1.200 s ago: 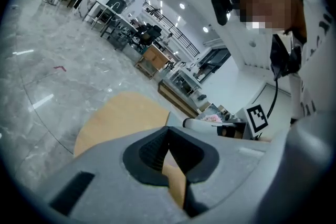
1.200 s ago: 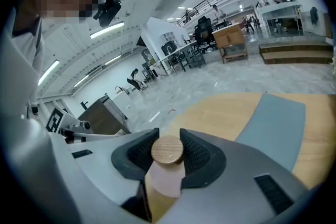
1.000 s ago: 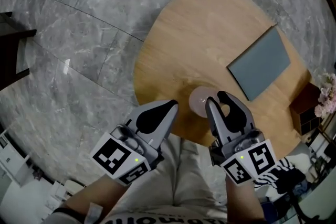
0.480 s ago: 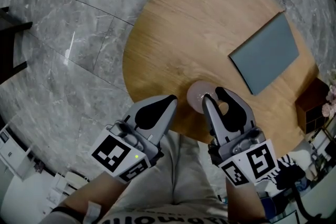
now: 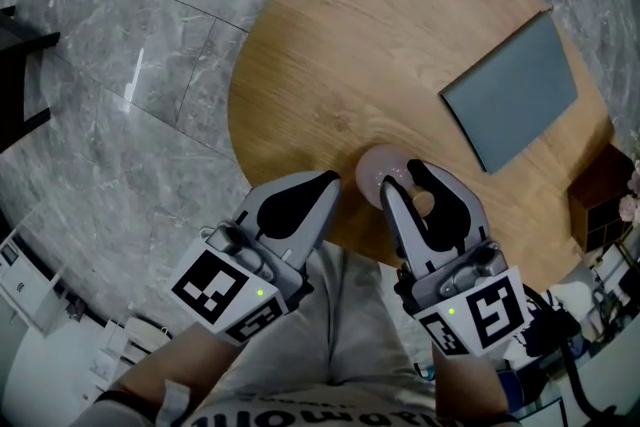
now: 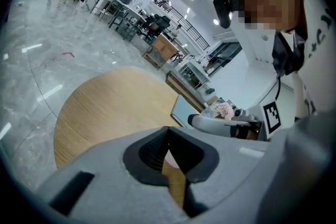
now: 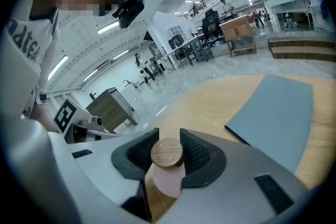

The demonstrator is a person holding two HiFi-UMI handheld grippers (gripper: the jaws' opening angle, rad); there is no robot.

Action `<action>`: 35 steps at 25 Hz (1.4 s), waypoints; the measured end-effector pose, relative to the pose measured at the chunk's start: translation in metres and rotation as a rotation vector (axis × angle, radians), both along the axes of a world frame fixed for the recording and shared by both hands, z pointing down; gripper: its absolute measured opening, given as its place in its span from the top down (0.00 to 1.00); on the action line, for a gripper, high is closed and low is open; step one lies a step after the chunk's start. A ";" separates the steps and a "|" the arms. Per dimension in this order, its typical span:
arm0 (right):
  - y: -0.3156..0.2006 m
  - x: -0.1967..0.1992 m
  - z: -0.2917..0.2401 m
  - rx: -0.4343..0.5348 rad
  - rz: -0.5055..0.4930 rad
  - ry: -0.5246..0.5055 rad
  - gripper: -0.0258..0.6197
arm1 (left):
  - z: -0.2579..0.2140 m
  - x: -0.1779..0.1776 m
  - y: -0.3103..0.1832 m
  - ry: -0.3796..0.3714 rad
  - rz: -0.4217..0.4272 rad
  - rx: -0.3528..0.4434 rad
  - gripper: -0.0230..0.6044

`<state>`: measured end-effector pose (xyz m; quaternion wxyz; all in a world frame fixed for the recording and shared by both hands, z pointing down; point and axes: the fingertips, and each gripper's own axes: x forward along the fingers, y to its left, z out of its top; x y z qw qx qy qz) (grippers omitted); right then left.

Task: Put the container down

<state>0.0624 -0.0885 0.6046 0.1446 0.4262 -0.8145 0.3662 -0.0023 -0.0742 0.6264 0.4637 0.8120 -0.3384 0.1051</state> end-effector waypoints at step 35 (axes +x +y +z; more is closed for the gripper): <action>0.025 -0.025 0.015 -0.010 -0.057 0.027 0.72 | -0.017 -0.012 0.018 -0.061 -0.032 0.009 0.94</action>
